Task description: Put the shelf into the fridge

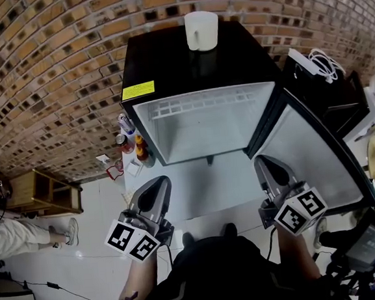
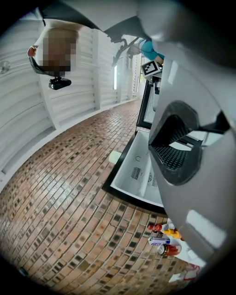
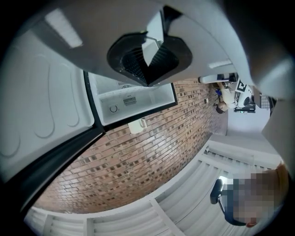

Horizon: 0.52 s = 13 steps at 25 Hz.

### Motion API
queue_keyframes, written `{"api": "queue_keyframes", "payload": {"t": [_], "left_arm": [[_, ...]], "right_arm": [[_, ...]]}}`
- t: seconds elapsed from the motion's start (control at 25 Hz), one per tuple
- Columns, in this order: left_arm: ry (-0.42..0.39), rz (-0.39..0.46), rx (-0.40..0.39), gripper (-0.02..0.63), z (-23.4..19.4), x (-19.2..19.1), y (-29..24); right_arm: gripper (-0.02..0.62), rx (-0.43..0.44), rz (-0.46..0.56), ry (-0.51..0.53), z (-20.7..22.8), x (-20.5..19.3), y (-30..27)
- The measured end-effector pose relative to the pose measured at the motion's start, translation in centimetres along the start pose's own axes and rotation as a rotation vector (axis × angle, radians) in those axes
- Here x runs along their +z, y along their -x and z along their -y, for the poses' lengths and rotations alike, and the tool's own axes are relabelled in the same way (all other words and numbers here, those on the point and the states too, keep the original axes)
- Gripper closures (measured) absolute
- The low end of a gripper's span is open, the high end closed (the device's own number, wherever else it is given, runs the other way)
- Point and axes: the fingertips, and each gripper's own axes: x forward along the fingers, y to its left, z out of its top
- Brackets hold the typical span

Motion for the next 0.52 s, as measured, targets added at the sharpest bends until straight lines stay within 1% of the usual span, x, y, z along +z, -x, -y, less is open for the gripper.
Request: {"api": "queue_keyframes", "payload": {"t": [0.28,0.4,0.52], "left_arm": [[0.057,0.016,0.057,0.604,-1.0,-0.3,0.1],[0.071,0.02,0.055,0.604,-0.6,-0.3,-0.3],[0.054,0.008,0.037,0.604,0.4,-0.4,-0.6]], "right_arm": [[0.589,0.008,0.009,0.005,0.1,0.2,0.5],[0.589,0.014,0.007,0.013,0.1,0.1,0.6],[0.589,0.001,-0.009,0.039,0.4,-0.2,0.8]]}}
